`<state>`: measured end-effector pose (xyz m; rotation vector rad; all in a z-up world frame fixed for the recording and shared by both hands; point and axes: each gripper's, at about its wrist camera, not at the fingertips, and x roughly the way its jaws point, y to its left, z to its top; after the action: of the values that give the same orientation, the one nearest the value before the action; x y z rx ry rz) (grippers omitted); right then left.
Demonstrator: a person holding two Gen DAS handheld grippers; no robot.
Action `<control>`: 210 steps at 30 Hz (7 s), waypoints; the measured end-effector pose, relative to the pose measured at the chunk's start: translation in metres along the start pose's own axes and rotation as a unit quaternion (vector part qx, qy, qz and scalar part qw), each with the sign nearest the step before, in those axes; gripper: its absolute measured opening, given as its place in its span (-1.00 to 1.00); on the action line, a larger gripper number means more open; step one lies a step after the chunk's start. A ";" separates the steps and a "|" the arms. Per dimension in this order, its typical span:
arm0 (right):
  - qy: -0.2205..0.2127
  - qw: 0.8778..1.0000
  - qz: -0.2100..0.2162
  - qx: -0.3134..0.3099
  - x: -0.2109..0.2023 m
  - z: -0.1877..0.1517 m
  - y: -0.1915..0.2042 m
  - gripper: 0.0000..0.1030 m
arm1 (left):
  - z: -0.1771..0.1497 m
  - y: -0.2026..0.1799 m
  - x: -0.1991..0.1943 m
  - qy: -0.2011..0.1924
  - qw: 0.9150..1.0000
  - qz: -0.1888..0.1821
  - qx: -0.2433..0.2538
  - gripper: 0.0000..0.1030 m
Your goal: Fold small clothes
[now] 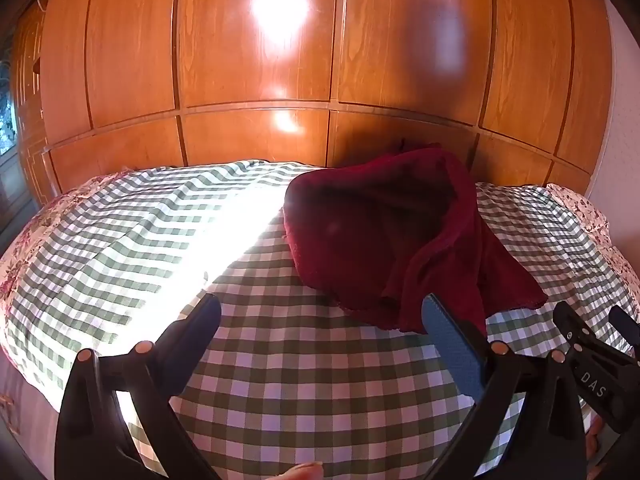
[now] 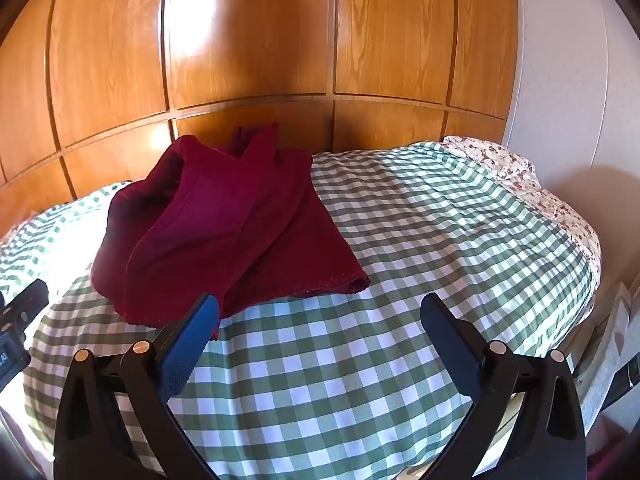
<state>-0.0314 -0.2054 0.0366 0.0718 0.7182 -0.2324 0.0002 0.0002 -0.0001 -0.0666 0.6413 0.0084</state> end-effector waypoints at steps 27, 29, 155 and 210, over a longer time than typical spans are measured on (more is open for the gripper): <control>0.003 1.000 -0.005 -0.004 0.006 -0.006 0.001 0.94 | 0.000 -0.007 0.000 -0.003 1.000 0.000 0.022 0.95; 0.005 1.000 -0.005 -0.005 0.007 -0.006 0.001 0.94 | 0.000 -0.008 -0.001 -0.005 1.000 0.000 0.024 0.95; 0.139 0.967 0.215 0.015 0.175 0.089 0.077 -0.86 | 0.213 0.263 0.137 -0.006 0.963 0.006 -0.268 -0.93; 0.143 0.956 0.255 -0.002 0.085 0.083 -0.071 -0.85 | 0.070 0.161 0.058 0.198 0.931 -0.257 -0.166 -0.89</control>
<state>0.0674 -0.3019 0.0439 0.2877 0.9617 0.2811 0.0845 0.1643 0.0116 -0.5756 1.0058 -0.4129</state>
